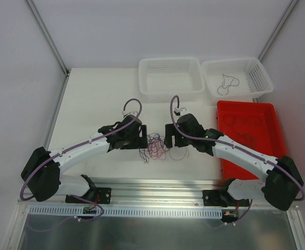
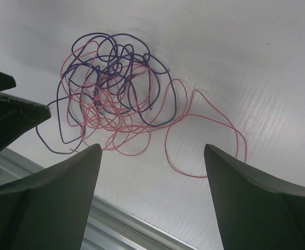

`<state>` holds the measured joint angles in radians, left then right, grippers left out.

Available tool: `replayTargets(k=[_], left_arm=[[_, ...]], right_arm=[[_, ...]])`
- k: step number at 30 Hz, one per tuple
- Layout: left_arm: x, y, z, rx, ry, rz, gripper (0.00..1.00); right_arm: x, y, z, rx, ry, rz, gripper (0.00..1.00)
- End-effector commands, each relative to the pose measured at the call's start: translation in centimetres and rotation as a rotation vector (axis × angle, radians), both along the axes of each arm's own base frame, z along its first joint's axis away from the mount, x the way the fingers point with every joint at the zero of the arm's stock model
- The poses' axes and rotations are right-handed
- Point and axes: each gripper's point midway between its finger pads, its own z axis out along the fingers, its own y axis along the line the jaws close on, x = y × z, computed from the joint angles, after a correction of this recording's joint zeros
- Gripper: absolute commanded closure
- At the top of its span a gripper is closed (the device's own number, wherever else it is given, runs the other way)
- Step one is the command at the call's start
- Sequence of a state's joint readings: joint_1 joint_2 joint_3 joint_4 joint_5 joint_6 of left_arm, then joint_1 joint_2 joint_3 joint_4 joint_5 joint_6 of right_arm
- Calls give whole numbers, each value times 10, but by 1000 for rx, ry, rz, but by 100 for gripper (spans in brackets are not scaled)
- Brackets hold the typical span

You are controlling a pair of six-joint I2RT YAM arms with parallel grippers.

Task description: Untangle the cables

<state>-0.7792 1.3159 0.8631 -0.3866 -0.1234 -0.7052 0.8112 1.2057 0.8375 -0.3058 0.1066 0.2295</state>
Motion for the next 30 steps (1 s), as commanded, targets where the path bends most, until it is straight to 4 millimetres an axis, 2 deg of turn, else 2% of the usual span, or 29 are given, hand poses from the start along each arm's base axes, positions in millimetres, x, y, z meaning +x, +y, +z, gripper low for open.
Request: replayTargets(k=[1,3,6,10,12,17,20,22,25,26,30], left_arm=[[-14,4,3,-68,37,61,22],[-23,6,-3,-94,77,102,23],[-33,7,-11,-129,138,156,23],[-38,7,-18,-154,181,222,25],[-39,5,-20,-160,194,249,26],[-36,-6,-14,-189,205,252,29],[-41,-8,-22,-178,237,258,32],[-45,-10,-29,-166,262,260,35],[-49,-14,-35,-158,283,253,44],[-49,-15,-36,-154,285,251,53],[-46,-14,-31,-157,261,247,78]], right_arm=[[13,35,15,101,-20,-1,16],[17,45,0,87,5,-6,16],[21,58,-11,88,26,-3,16],[24,77,-31,74,62,6,16],[24,84,-35,76,63,10,16],[26,86,-51,45,84,-6,18],[27,83,-58,26,87,-17,23],[27,83,-61,23,95,-16,29],[25,84,-65,17,99,-13,43],[26,83,-65,16,99,-17,52],[25,78,-70,-7,105,-25,71]])
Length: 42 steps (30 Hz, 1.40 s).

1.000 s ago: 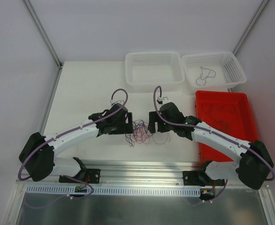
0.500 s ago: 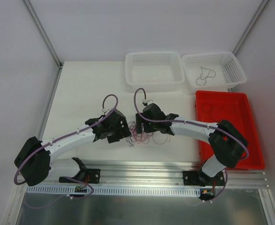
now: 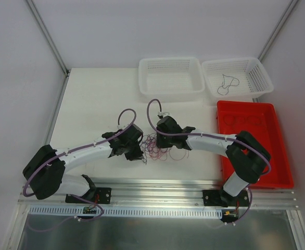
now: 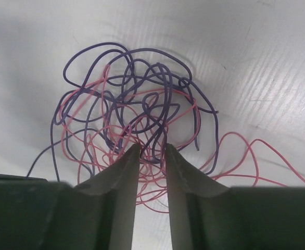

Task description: Untangle the cables

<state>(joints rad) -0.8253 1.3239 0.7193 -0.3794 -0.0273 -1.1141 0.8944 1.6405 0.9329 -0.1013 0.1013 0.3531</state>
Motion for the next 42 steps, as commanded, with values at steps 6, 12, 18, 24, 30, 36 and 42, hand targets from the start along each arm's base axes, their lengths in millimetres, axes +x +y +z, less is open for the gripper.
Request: replayTargets(k=[6,12,18,24,30,36,42], left_arm=[[16,1,28,-6,-136,-44,100],[37,52,53,116,-232,-26,100],[63,123,93,264,-350,69,100],[78,189,144,452,-432,182,100],[95,233,202,553,-504,291,100],[108,241,246,600,-582,303,100],[109,265,285,657,-620,379,100]], right_arm=[[12,-12,10,-37,-49,-54,99],[24,-59,18,-82,-58,-146,99],[34,-121,32,-111,-70,-269,99],[33,-157,50,-117,-90,-309,99],[32,-166,64,-109,-109,-315,99],[27,-168,62,-116,-97,-308,99],[24,-174,60,-147,-94,-303,96]])
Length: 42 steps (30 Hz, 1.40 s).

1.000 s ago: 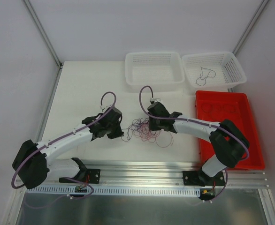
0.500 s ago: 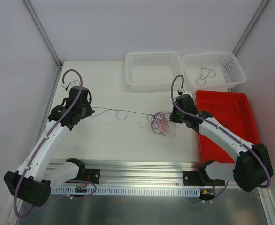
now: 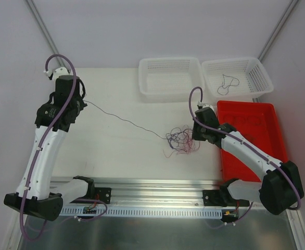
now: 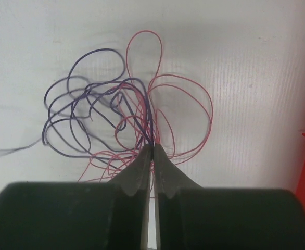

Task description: Untangle the cables

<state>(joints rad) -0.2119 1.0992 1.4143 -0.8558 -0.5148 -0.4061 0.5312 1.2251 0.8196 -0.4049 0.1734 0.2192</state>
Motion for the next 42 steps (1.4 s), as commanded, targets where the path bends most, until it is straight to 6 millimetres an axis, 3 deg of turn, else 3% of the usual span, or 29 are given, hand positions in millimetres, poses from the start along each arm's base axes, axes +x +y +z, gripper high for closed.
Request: replayTargets(k=[1,5,10,12,14,19,21,27,31,36,42], left_arm=[[-4,21,36,62,-49,54,100],[1,17,65,45,-101,30,100],[-1,27,108,77,-185,54,100],[2,17,121,47,-218,5,100],[9,-1,122,-1,-219,-87,100],[18,-30,97,-50,-156,-246,100],[21,-46,84,-81,-126,-333,100],[18,-89,56,-107,-54,-566,100],[8,-124,45,-116,-28,-705,100],[-9,-169,37,-151,-11,-867,100],[-29,-205,40,-212,-15,-995,100]], right_arm=[[-3,-10,3,-30,-12,-3,96],[-8,-10,-6,-26,17,-6,96],[-13,-12,-10,-29,27,-3,96],[-14,-9,-10,-16,33,18,94],[-13,-3,-6,0,28,53,88],[-15,18,19,44,-25,163,59],[-13,27,42,52,-79,212,47],[-18,46,109,65,-198,351,26],[-28,75,150,206,-277,462,21],[-45,126,193,428,-381,643,20],[-56,174,207,557,-429,757,20]])
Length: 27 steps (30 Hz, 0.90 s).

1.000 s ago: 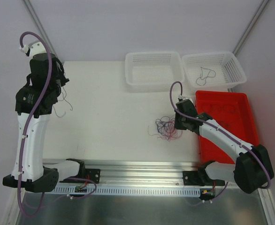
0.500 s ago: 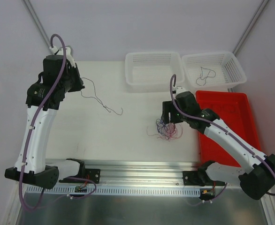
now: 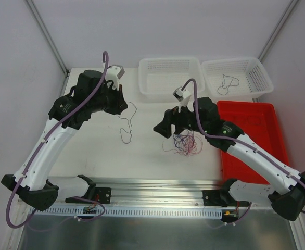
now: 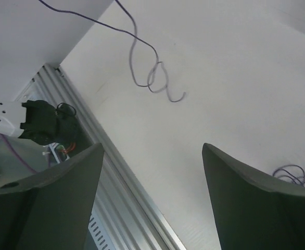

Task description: Untangle the cables

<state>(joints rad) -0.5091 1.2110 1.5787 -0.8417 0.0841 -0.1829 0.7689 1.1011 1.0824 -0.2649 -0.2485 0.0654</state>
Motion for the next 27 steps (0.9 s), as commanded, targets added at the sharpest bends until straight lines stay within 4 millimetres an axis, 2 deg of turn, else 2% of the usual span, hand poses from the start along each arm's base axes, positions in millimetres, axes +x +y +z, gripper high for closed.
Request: replayTargets(k=[1,6,13,17,20,21,23,24,26,27], left_arm=[[-11,-22,15,-75,-37,-95,100],[-15,-33,16,-95,-37,-119,100],[-16,-42,23,-125,-42,-134,100],[-19,-47,26,-145,-45,-143,100],[-21,-47,28,-159,-48,-142,100],[-21,-47,28,-163,-51,-144,100],[-22,-46,30,-166,-56,-141,100],[-22,-46,30,-167,-61,-140,100],[-21,-42,31,-160,-73,-125,100],[-18,-36,26,-139,-78,-92,100]], right_arm=[[-4,36,30,142,-60,105,20],[1,66,36,202,-51,138,19],[15,89,2,174,4,121,21],[20,100,-19,140,40,127,29],[21,103,-22,134,48,132,40],[20,104,-23,133,51,140,49],[19,105,-23,132,56,143,59],[19,104,-17,138,45,149,71],[15,101,-14,128,41,153,82],[16,98,-12,119,23,151,91]])
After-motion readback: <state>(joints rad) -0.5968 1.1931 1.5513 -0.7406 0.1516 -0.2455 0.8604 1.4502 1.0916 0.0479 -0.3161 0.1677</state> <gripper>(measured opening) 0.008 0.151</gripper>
